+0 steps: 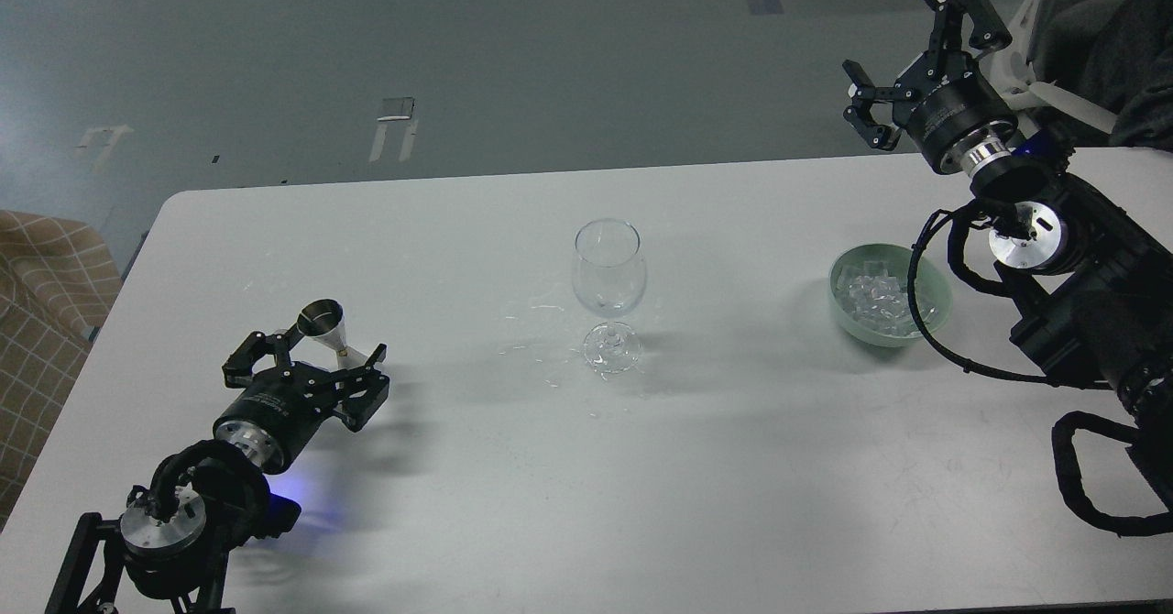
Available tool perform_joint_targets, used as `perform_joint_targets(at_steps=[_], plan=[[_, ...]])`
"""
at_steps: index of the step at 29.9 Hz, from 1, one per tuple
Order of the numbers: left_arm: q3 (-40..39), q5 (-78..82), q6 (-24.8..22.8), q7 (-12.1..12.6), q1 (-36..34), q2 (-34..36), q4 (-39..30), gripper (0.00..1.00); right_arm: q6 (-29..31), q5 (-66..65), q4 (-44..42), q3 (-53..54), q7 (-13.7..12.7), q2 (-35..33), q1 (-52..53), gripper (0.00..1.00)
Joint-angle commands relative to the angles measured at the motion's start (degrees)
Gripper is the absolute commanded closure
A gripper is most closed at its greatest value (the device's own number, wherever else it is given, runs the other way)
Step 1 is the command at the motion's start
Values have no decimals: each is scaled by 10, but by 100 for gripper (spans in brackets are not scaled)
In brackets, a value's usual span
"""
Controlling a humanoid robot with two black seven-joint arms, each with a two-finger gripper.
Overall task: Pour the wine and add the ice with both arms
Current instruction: 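Close the left gripper around the metal jigger, then lift the jigger upright with the left gripper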
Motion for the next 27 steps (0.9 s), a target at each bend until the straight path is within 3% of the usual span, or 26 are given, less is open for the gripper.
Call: perform_joint_targets(at_steps=[1, 6, 8, 20, 23, 25, 27], plan=[[3, 18, 0, -3, -2, -1, 0, 6, 0, 0, 1, 0, 0, 0, -1, 0], [3, 21, 0, -18, -2, -1, 0, 19, 0, 0, 1, 0, -1, 0, -1, 0], [4, 22, 0, -32, -2, -1, 0, 35, 0, 0, 1, 0, -1, 1, -1, 0], [7, 23, 0, -35, -10, -2, 0, 50, 0, 0, 0, 0, -1, 0, 0, 0], [8, 24, 0, -46, -12, -3, 1, 58, 0, 0, 0, 0, -1, 0, 0, 0], [22, 32, 0, -53, -18, -3, 2, 71, 0, 0, 0, 0, -1, 0, 0, 0], [28, 39, -1, -55, -19, -4, 2, 74, 0, 0, 1, 0, -1, 0, 0, 0]])
